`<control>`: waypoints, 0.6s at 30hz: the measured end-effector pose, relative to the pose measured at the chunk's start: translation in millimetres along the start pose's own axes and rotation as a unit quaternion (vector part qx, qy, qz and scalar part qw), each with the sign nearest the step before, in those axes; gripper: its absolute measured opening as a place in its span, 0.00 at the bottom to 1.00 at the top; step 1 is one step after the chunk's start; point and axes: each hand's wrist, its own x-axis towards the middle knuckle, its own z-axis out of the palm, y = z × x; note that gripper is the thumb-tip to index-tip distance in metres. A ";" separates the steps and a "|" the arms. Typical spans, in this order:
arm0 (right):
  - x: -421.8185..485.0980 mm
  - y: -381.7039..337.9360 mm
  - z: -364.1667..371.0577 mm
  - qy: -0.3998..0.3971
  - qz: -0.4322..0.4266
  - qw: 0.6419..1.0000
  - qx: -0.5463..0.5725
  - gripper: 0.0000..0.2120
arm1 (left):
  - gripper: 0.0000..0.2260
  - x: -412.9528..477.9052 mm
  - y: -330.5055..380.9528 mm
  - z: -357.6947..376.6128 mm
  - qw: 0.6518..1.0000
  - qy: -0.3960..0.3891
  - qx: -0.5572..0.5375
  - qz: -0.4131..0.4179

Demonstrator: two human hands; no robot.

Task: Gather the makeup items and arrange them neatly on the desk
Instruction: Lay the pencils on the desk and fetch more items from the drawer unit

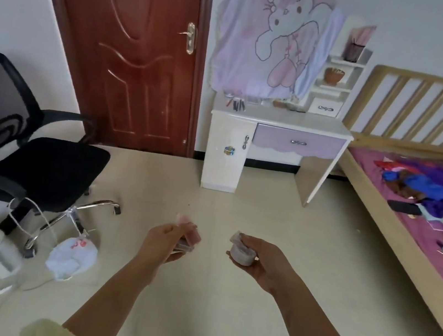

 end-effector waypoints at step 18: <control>319.4 -262.7 -174.5 0.120 -0.056 0.990 0.058 0.11 | 0.14 383.5 147.6 224.9 0.989 -0.144 -0.008 -0.032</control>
